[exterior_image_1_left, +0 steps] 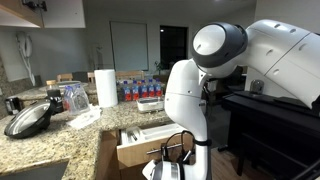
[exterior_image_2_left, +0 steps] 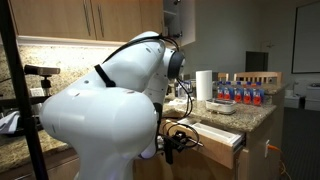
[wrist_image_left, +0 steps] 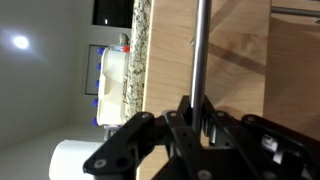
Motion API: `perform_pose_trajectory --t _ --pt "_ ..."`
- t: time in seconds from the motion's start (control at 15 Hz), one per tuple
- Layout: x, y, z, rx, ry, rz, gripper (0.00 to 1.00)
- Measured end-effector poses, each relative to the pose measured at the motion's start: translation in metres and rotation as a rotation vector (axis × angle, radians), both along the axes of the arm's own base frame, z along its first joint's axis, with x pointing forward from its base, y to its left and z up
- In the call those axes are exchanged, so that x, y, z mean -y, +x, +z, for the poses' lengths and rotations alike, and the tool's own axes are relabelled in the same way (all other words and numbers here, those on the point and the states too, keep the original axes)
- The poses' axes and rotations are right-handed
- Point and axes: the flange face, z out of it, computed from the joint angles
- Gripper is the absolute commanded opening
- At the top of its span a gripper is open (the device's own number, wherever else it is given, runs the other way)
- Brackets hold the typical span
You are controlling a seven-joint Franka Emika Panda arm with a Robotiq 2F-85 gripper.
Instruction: Open the drawer on the right.
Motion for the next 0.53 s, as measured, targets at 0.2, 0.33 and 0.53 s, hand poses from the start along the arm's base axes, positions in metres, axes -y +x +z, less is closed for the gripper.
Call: perform_pose_trajectory --t 0.2,0.33,0.53 --pt "0.0 -0.002 0.0 0.001 -0.001 0.002 0.08" --pt "0.001 -0.005 -0.001 0.003 0.0 0.006 0.08" --pt "0.001 -0.014 -0.001 0.009 0.001 0.015 0.08"
